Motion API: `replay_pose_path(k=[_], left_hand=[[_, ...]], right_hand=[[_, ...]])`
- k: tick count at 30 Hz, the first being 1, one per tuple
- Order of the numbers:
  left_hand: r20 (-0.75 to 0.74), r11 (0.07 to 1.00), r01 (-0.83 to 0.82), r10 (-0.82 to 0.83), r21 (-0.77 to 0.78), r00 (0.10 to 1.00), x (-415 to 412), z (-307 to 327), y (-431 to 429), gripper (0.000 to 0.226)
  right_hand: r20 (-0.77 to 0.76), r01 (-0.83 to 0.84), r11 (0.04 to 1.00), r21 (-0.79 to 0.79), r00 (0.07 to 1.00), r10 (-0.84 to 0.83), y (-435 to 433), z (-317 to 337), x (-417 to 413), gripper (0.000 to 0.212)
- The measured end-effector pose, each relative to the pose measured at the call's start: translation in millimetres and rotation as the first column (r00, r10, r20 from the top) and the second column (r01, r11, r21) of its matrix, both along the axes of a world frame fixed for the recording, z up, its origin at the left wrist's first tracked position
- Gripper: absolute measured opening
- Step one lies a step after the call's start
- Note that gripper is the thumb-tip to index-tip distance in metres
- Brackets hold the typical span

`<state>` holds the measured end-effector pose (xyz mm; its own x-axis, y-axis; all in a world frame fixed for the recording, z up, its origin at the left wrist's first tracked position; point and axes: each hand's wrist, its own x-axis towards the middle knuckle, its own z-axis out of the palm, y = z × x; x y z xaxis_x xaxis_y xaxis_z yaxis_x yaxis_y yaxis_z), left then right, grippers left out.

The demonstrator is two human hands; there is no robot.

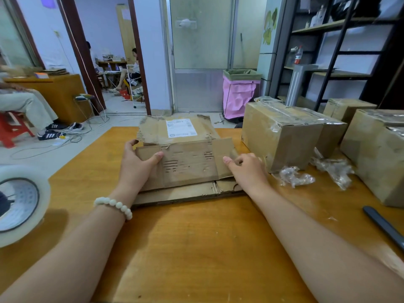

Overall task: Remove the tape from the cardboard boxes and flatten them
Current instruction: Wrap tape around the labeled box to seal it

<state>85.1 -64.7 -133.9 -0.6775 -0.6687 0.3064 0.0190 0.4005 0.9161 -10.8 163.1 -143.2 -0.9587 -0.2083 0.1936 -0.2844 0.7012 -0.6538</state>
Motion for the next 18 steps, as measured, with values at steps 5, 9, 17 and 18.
replay_pose_path(k=[5, 9, 17, 18], left_hand=[[0.094, 0.995, 0.012, -0.002, -0.103, 0.996, 1.8, 0.9, 5.3, 0.069], [0.162, 0.997, 0.053, -0.042, -0.061, 0.986, 0.2, -2.9, 2.6, 0.015], [0.095, 0.953, 0.282, -0.273, -0.109, 0.957, 3.7, 0.3, 12.0, 0.028], [0.110, 0.932, 0.335, -0.321, -0.141, 0.941, 4.7, 0.2, 15.4, 0.027]], right_hand=[[-0.216, 0.027, 0.984, 0.178, 0.976, 0.013, -0.1, 5.3, 4.5, 0.044], [-0.106, -0.279, 0.898, 0.339, 0.938, 0.331, -10.4, 9.6, 17.8, 0.046], [-0.079, -0.014, 0.908, 0.420, 0.995, 0.052, -4.2, 18.9, 18.6, 0.075], [-0.068, 0.039, 0.912, 0.408, 0.998, -0.012, -2.4, 21.1, 17.8, 0.074]])
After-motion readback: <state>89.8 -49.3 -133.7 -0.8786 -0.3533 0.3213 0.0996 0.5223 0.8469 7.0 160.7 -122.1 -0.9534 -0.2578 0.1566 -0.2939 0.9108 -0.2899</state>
